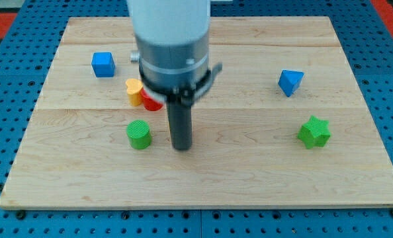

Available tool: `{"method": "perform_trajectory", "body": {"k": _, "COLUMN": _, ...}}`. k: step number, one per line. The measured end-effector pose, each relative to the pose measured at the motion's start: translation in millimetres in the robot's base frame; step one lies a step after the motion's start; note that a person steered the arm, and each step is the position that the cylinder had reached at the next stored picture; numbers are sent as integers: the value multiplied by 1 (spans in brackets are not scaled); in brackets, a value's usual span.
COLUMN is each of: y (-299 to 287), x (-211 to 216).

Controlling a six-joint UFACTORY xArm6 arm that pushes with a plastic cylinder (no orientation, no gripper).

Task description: Point at the red star

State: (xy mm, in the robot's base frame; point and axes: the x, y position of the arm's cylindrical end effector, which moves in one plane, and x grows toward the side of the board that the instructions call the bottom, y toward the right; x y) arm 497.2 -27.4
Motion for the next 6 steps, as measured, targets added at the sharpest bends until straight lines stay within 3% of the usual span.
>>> {"method": "perform_trajectory", "body": {"k": 1, "y": 34, "x": -9}}
{"method": "perform_trajectory", "body": {"k": 3, "y": 16, "x": -29}}
{"method": "perform_trajectory", "body": {"k": 4, "y": 43, "x": -80}}
{"method": "perform_trajectory", "body": {"k": 5, "y": 30, "x": -184}}
{"method": "perform_trajectory", "body": {"k": 6, "y": -5, "x": -247}}
